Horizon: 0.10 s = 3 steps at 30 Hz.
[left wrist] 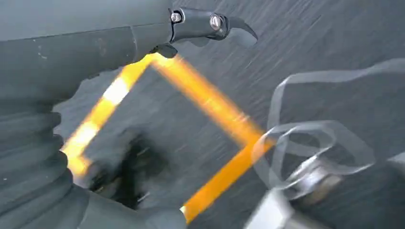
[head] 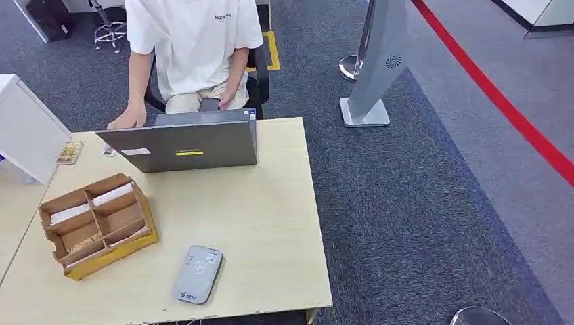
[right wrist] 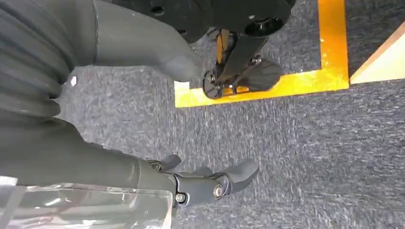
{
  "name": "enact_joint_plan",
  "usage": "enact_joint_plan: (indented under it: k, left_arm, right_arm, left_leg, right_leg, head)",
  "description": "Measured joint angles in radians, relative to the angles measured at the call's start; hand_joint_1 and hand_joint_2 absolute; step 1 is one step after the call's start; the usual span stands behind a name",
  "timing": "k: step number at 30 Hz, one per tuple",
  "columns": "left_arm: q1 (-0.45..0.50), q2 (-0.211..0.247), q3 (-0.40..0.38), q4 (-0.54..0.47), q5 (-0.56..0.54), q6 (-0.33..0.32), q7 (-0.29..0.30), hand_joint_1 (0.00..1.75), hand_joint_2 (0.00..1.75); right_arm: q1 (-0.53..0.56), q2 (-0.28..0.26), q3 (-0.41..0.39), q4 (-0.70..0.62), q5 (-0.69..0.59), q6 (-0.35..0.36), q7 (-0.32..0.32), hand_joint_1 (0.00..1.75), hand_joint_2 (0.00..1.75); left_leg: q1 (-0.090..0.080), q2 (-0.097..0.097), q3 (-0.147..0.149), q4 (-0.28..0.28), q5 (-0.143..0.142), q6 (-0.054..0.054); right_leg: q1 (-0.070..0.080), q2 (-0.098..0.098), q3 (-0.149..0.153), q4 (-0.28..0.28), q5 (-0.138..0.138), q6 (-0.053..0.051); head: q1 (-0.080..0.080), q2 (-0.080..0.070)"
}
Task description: Pass the card to the sensor for recognition and then transmit it.
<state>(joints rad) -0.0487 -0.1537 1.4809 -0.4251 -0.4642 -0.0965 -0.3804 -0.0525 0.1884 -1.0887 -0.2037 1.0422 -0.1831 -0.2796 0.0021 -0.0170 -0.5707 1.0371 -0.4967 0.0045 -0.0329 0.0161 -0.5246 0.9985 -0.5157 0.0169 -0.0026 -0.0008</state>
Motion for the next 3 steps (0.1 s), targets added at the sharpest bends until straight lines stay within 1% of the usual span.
enact_joint_plan:
  k: [1, 3]
  left_arm:
    - [-0.003, -0.001, -0.001, 0.025, -0.011, -0.001, 0.023, 0.00, 1.75]
    - [-0.009, -0.006, -0.008, 0.072, -0.045, 0.016, 0.093, 0.00, 1.75]
  right_arm:
    - [0.000, 0.000, 0.002, 0.000, 0.007, 0.001, 0.010, 0.00, 1.75]
    - [0.000, 0.001, 0.018, 0.002, 0.047, 0.002, 0.045, 0.00, 1.75]
  left_leg:
    - [0.000, 0.000, 0.000, 0.000, 0.000, 0.000]
    - [0.000, 0.000, 0.000, 0.000, 0.000, 0.000]
  right_leg:
    - [0.000, 0.000, 0.000, 0.000, 0.000, 0.000]
    - [0.000, 0.000, 0.000, 0.000, 0.000, 0.000]
  head:
    - [0.000, 0.000]
    - [0.000, 0.000]
